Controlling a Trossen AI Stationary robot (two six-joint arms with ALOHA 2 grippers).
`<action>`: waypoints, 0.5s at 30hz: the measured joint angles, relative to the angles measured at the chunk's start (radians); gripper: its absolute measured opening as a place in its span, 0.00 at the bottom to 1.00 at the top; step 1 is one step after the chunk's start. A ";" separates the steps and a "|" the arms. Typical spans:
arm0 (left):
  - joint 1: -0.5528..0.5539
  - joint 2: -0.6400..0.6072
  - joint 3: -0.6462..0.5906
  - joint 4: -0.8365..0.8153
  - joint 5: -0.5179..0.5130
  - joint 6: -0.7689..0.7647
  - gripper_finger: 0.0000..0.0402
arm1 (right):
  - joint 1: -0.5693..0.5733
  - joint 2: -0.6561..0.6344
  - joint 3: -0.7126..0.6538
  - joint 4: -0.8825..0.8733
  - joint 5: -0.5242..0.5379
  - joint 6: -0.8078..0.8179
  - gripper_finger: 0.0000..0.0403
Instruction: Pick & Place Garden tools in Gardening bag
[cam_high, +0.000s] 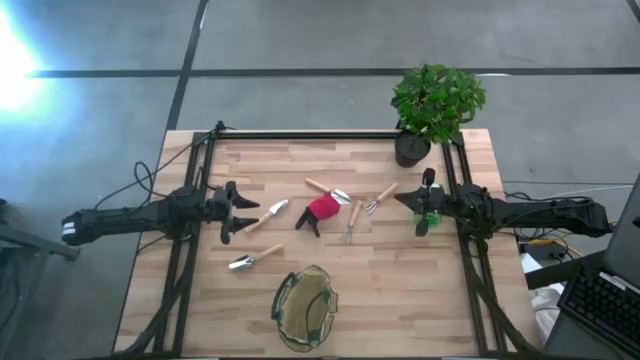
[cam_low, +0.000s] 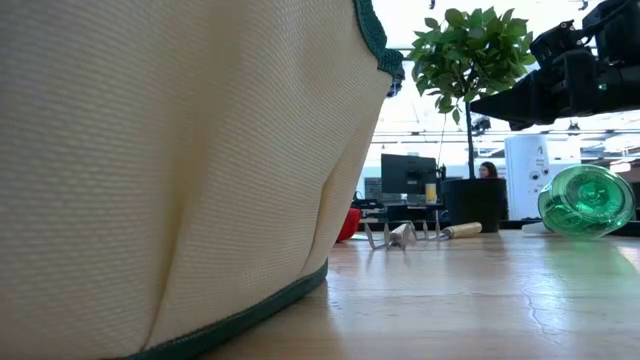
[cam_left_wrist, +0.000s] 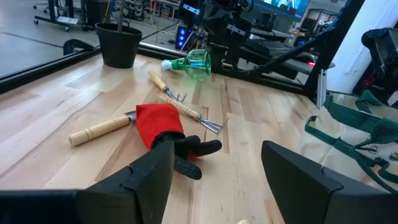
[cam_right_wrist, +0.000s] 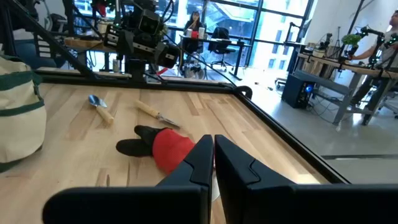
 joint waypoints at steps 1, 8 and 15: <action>0.000 0.000 0.000 0.000 0.000 0.000 0.61 | 0.000 0.000 0.000 0.000 0.000 0.000 0.02; 0.000 0.002 0.000 0.001 0.000 -0.031 0.61 | 0.000 0.000 0.000 0.000 0.000 0.000 0.02; 0.000 0.002 0.000 0.001 0.000 -0.030 0.61 | 0.000 0.000 0.000 0.016 0.000 -0.047 0.02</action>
